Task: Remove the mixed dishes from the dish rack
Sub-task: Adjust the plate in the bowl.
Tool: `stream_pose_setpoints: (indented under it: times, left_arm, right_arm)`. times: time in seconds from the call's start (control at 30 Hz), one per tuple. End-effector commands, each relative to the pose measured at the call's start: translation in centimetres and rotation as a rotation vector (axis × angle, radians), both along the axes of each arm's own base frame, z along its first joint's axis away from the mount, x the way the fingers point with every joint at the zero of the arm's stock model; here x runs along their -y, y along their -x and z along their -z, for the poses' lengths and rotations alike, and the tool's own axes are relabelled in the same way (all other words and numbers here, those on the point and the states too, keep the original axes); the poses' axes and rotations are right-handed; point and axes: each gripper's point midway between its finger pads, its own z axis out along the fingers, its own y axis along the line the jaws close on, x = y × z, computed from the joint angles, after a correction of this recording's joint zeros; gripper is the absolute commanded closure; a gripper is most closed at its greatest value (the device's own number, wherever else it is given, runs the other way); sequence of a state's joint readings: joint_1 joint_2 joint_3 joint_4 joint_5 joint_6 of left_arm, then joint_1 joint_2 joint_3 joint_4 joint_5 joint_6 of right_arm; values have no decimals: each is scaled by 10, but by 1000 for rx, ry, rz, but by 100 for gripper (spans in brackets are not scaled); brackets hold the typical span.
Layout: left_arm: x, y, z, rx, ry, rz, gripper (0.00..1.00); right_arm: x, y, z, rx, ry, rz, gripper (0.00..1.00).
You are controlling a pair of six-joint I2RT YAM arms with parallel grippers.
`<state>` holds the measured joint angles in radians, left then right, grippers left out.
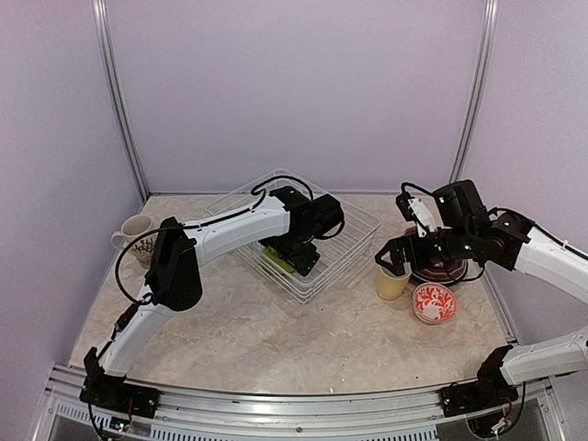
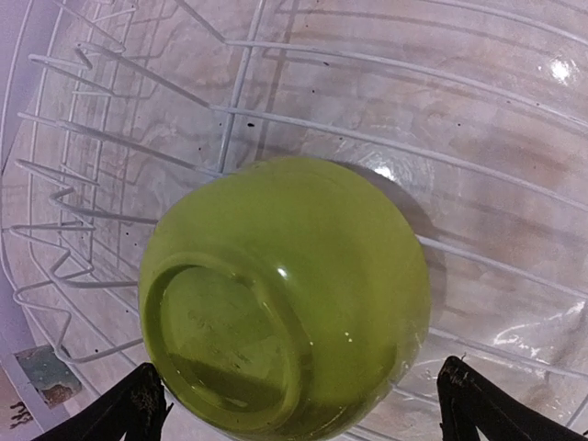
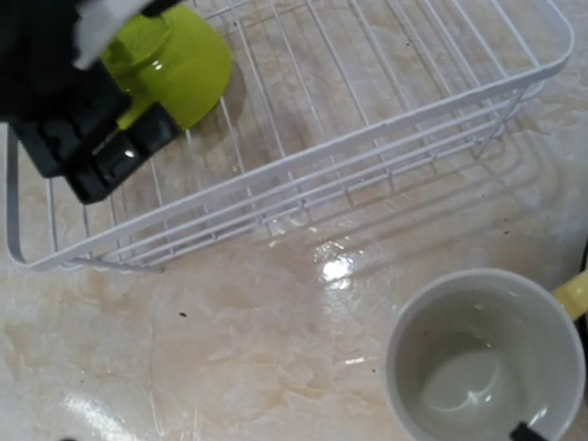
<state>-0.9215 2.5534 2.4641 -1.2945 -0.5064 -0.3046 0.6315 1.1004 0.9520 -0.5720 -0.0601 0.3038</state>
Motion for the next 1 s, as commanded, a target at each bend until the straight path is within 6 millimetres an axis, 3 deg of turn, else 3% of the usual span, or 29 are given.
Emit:
stream_pose_setpoints:
  times: [0.0, 0.27, 0.43, 0.6, 0.73, 0.83, 0.97]
  left_arm:
    - [-7, -6, 24, 32, -141, 48, 1]
    - [-5, -16, 30, 81, -195, 97, 1]
    - [1, -14, 14, 72, -94, 64, 1]
    - [11, -1, -28, 18, 139, 11, 1]
    - [18, 13, -79, 0, 327, 11, 1]
    - [20, 23, -100, -26, 435, 8, 1]
    - [7, 30, -134, -31, 557, -10, 1]
  right_arm:
    - [-2, -2, 2, -4, -19, -2, 0]
    - [-6, -3, 3, -11, -27, -12, 0]
    - [-5, -4, 1, -11, -28, 1, 0]
    - [-7, -13, -6, 1, -26, 21, 0]
    - [-14, -28, -16, 19, -12, 30, 0]
    - [-23, -42, -21, 30, -4, 29, 0]
    - [-40, -65, -21, 25, 7, 44, 0]
